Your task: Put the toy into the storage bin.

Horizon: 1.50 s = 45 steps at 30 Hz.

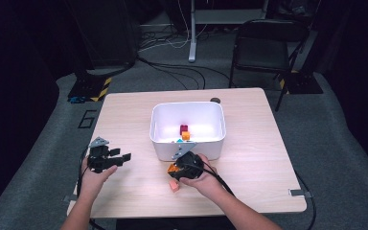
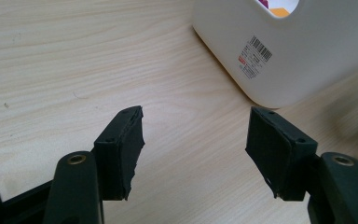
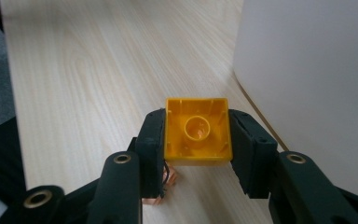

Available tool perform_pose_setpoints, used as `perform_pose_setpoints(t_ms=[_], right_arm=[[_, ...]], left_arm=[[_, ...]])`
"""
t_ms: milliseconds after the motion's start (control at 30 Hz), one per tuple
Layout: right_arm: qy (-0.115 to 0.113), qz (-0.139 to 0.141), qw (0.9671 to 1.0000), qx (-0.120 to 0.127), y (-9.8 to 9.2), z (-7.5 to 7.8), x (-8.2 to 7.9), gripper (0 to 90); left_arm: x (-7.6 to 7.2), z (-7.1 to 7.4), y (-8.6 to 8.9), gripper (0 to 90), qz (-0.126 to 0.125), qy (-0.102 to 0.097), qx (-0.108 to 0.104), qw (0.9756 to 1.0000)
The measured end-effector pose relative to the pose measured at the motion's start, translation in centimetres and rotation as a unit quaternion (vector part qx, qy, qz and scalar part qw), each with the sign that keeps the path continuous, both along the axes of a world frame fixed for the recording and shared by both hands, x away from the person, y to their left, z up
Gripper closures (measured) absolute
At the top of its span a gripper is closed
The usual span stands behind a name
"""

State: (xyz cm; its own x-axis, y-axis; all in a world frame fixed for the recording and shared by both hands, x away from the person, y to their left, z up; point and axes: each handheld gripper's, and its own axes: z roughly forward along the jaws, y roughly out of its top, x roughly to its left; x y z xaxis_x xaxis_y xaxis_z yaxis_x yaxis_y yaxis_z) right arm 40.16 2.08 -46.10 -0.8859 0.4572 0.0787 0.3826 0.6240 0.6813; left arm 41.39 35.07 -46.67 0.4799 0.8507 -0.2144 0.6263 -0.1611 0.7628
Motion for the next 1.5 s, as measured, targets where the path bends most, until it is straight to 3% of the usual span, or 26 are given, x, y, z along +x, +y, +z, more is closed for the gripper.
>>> perform_pose_setpoints(t_ms=[633,833,1167,1500], right_arm=[[-0.012,0.023,0.9993,0.028,-2.3,8.2,0.0,58.5],[-0.032,0.017,0.9987,0.037,-2.9,10.6,0.9,58.5],[-0.041,-0.02,0.9981,0.041,-3.7,12.1,3.6,58.5],[-0.047,-0.056,0.9965,0.04,-3.5,12.3,7.1,58.5]], left_arm=[[0.0,0.0,0.1,35.8,0.001,0.0,-0.001,1.0],[0.0,0.0,0.1,35.8,0.0,-0.001,-0.002,1.0],[0.1,0.0,0.1,35.8,-0.001,-0.001,-0.002,1.0],[0.1,0.0,0.1,35.8,-0.001,-0.001,-0.004,1.0]])
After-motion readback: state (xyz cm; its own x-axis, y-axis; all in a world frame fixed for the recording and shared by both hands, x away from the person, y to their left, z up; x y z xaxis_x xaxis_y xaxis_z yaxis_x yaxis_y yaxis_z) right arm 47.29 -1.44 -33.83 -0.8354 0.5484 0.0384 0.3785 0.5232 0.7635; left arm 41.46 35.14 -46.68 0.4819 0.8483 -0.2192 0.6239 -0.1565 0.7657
